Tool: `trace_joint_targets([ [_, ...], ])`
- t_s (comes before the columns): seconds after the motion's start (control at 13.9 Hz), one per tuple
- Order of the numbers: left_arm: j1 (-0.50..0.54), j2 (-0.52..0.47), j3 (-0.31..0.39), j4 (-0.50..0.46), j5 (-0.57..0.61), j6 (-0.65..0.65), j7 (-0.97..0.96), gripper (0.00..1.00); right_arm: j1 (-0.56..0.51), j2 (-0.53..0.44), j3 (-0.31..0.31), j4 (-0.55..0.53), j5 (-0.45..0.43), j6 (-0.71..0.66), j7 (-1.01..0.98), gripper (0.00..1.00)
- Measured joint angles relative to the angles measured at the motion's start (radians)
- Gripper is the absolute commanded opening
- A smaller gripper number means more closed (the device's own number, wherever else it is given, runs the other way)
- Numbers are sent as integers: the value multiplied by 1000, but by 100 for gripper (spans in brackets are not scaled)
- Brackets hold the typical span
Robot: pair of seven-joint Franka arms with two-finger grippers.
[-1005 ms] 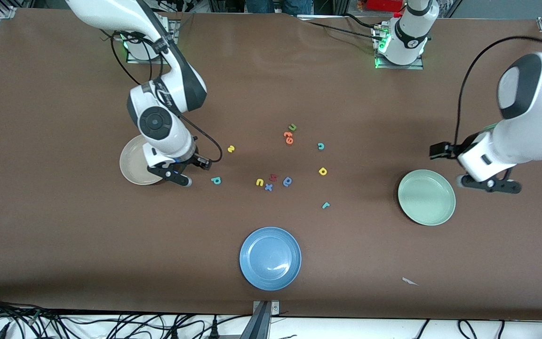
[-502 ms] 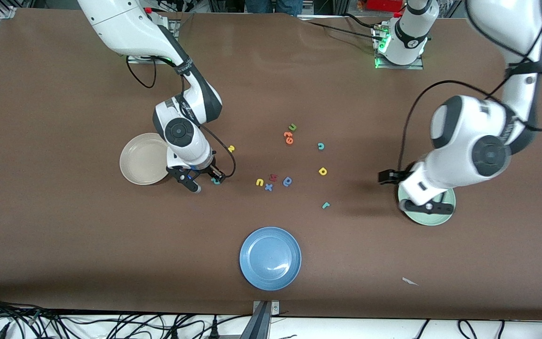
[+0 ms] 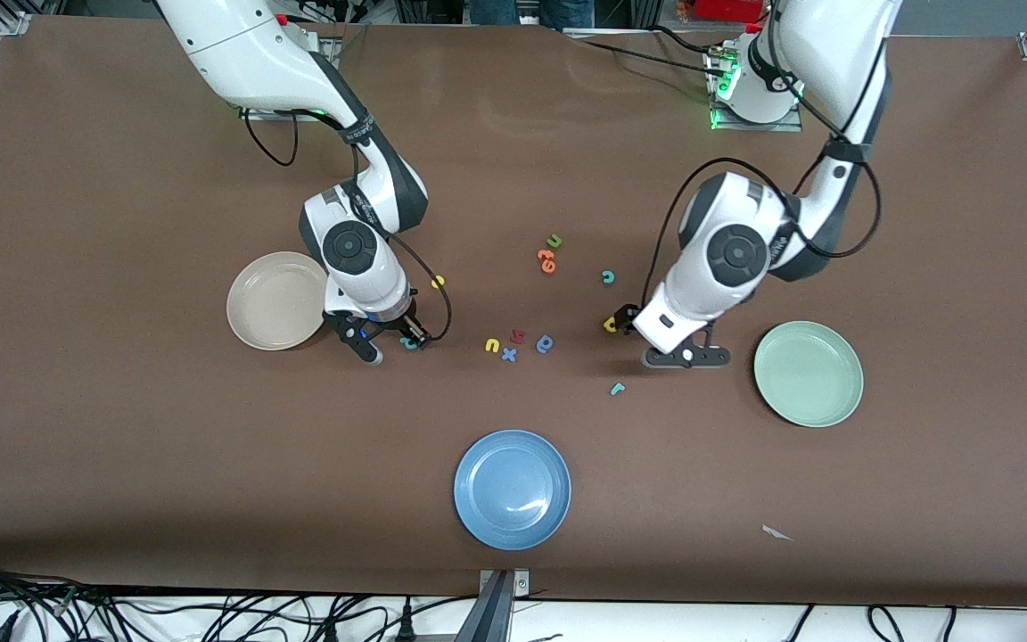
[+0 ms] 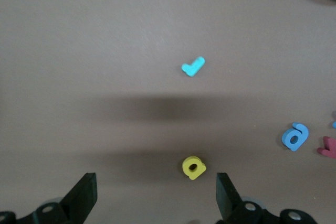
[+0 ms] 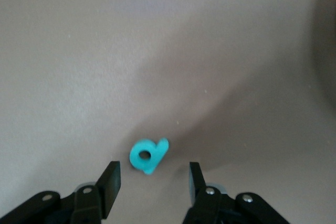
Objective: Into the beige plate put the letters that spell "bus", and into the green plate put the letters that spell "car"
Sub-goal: 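Drop the teal a on the beige plate while the left gripper grasps teal c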
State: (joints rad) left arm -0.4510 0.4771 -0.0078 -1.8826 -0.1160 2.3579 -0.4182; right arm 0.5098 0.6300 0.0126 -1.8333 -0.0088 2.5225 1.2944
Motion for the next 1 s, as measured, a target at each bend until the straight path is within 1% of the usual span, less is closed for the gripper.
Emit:
trace_joint_targets([
  [0.07,-17,-7,0,-57,0,67,-13,100,0,11,-7,0,0,26,0,55],
  [0.14,-33,-14,0,-110,0,119,-29,100,0,24,-13,0,0,51,0,44],
  [0.22,-52,-20,0,-157,0,169,-52,100,0,34,-15,0,0,67,0,26],
  [0.29,-75,-23,-1,-197,0,219,-81,100,0,37,-16,1,0,69,0,19],
  [0.36,-98,-24,-1,-228,0,258,-108,100,1,37,-16,2,0,73,0,13],
  [0.43,-118,-24,-1,-251,0,278,-126,100,2,37,-16,6,0,75,0,10],
  [0.65,-154,-24,0,-286,0,290,-158,97,4,35,-16,11,-1,75,0,10],
  [0.79,-174,-24,0,-298,0,290,-180,89,4,34,-21,15,-2,78,0,10],
  [0.93,-184,-23,0,-306,0,290,-189,85,5,21,-41,26,-7,68,-9,10],
  [1.0,-186,-22,0,-309,0,290,-190,81,5,6,-54,31,-8,45,-27,10],
])
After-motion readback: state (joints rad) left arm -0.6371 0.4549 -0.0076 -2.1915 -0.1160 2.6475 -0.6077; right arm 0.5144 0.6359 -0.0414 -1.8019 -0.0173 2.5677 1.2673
